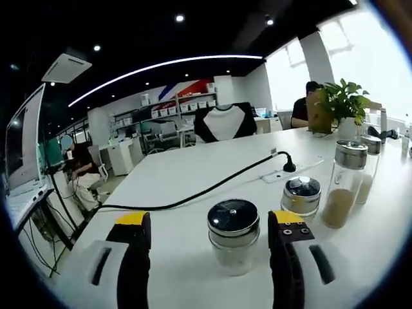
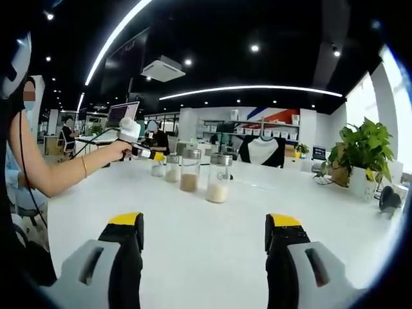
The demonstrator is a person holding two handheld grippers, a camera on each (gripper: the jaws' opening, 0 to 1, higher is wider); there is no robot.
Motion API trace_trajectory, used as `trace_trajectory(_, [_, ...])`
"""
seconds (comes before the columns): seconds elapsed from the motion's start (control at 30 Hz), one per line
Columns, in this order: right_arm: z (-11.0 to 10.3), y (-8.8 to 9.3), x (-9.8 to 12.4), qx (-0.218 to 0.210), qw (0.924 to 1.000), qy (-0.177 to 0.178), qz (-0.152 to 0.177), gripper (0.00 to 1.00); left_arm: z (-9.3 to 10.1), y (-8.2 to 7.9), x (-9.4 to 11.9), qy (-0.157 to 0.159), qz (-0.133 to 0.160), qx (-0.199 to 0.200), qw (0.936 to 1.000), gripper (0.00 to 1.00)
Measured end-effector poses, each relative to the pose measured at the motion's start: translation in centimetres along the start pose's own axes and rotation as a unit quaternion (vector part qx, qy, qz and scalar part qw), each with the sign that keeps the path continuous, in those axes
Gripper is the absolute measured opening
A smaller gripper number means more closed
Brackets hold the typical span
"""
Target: Rotate the seasoning bottle until the label or dispensing opening points toward the visible target arrow and the bottle remains upright within the marked orientation range
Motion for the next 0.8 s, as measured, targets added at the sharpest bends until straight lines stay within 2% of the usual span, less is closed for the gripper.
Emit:
trace_trajectory(0.13, [-0.1,0.4,-0.2,-0.005,1.0000,0.001,-0.005,0.77,0.5,0.1,-0.4,0.012,0.001,-0.007,0.9999,0.70])
trace_trajectory(0.37, [-0.4,0.5,-0.1,-0.006,1.0000,-0.003,-0.005,0.77,0.5,0.3,-1.2,0.019,0.003,0.002,0.9998,0.69])
trace_trajectory(0.5, [-0.3,0.4,0.0,-0.004,1.0000,-0.003,-0.004,0.77,0.9,0.9,-1.0,0.022,0.000,0.006,0.9997,0.67])
trace_trajectory(0.73, [-0.6,0.0,0.0,-0.002,1.0000,-0.004,0.000,0.77,1.3,0.9,-0.8,0.028,0.010,0.007,0.9995,0.54])
trace_trajectory(0.8, [-0.7,0.0,0.0,0.000,1.0000,-0.005,0.001,0.77,1.4,1.2,-0.9,0.032,0.008,0.010,0.9994,0.54])
Point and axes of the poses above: the point that each gripper's makers call its tool centre point, and the gripper's own axes: x roughly backward along the fingers, z roughly to its right, y roughly out of its underside, the point moved 2 cm from there along x, roughly backward along the fingers, and after that the axes turned 1 degree about x, right-handed, at the moved point
